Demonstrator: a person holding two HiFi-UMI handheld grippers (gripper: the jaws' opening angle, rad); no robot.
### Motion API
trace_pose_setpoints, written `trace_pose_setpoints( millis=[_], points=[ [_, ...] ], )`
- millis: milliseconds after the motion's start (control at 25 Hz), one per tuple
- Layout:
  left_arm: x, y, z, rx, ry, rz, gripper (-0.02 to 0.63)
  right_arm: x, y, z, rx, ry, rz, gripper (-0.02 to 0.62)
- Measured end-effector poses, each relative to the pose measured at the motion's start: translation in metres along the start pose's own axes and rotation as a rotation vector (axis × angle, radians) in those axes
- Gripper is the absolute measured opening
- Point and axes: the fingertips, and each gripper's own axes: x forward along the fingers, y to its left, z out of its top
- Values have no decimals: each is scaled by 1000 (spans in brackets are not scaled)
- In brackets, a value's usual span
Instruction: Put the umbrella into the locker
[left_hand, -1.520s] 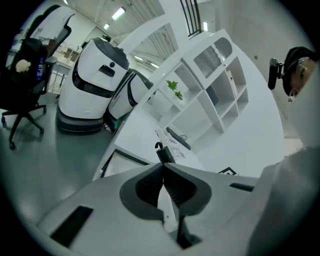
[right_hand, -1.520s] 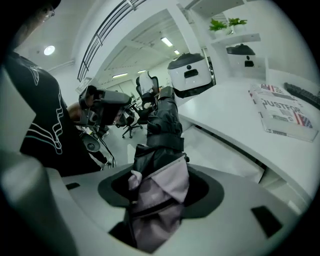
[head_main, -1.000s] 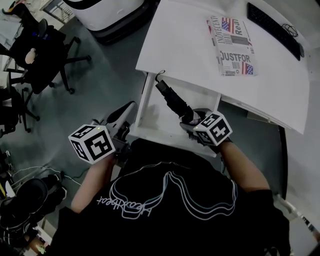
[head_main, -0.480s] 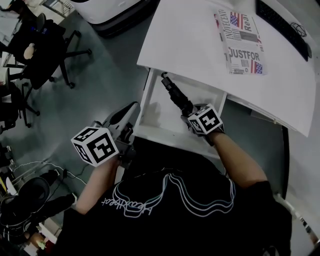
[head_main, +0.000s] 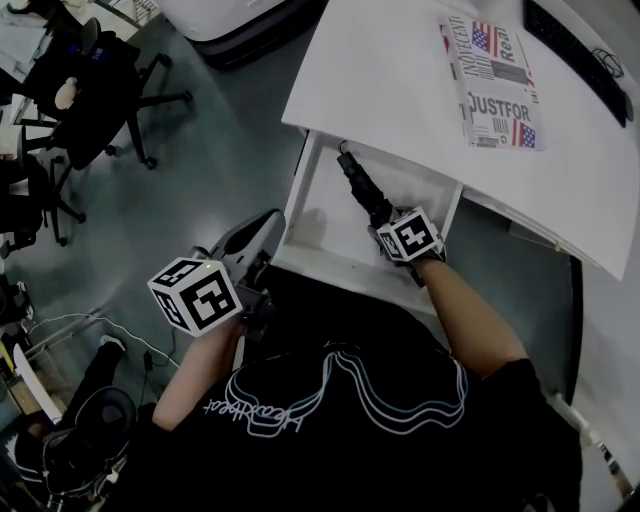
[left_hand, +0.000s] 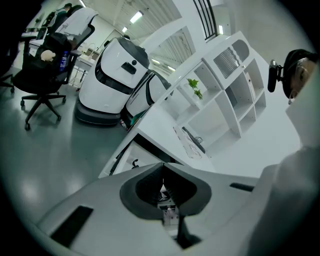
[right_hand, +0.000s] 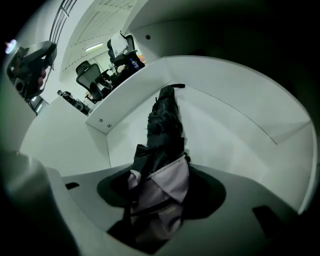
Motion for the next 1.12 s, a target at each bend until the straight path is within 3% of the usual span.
trace_pose_setpoints(
  millis=[440, 600, 760, 920, 1120],
  points=[
    [8, -9, -8, 8, 14, -19, 5, 2, 1, 2, 17, -12, 9, 286],
    [7, -12, -5, 19, 12, -24, 5, -2, 2, 6, 66, -28, 30, 431],
    [5, -17, -1, 30, 7, -36, 5, -22, 2, 17, 81, -78, 38, 461],
    [3, -27, 7, 44, 0, -63, 5, -62, 11, 34, 99, -181, 84, 449],
    [-2, -50, 18, 91, 13, -114, 5, -136, 45, 66, 31, -347, 121, 370]
  ],
)
